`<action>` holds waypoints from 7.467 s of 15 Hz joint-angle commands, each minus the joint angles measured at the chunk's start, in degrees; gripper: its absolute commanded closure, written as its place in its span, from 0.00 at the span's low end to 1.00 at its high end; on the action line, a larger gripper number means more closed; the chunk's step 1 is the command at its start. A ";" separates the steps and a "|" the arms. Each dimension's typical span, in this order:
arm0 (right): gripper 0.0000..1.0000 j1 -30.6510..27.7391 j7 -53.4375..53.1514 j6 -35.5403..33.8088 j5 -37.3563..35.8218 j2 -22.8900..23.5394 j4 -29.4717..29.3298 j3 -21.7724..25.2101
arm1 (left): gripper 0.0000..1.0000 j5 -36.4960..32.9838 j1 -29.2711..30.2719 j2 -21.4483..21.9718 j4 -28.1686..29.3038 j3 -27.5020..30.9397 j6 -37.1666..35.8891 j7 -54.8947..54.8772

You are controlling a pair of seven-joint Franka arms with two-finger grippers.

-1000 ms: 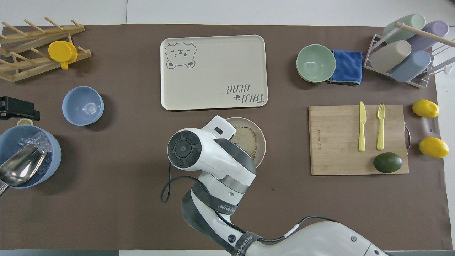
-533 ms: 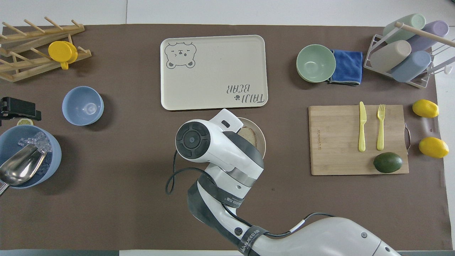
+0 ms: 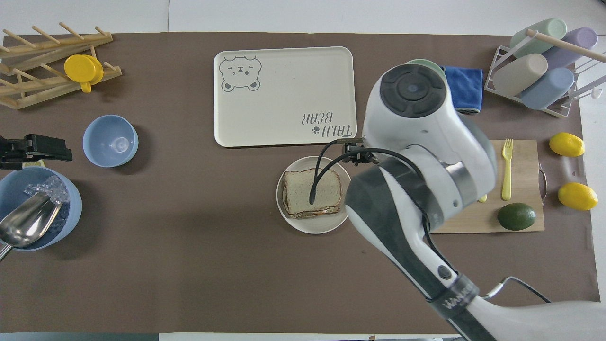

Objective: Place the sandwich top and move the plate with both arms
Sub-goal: 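Lower the bread onto the egg and open the right gripper, then reach the left gripper to the plate rim while the right gripper withdraws, then close the left gripper on the white plate rim, then slide the plate with the left gripper onto the bear tray, then open the left gripper and release the plate on the tray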

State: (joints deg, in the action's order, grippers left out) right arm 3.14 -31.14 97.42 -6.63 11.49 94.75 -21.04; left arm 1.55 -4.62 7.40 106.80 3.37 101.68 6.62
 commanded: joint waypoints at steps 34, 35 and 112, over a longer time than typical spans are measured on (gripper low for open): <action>0.00 -1.56 33.25 -9.36 8.30 -13.16 1.14 29.91 | 0.09 11.80 -35.90 -16.01 22.66 -0.64 45.54 24.23; 0.00 -1.73 33.60 -9.00 8.30 -13.08 0.97 29.91 | 0.09 12.76 -35.99 -15.75 23.10 -0.82 45.27 24.23; 0.00 -1.82 36.15 -6.01 5.48 -13.60 2.72 26.31 | 0.00 19.38 -16.92 -34.92 -15.31 0.23 28.05 22.13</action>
State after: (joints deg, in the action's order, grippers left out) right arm 1.91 3.90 90.49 -1.27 -1.03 96.19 5.58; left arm 23.21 -23.69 -30.87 90.44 3.74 132.66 29.66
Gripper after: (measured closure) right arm 0.000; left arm 0.031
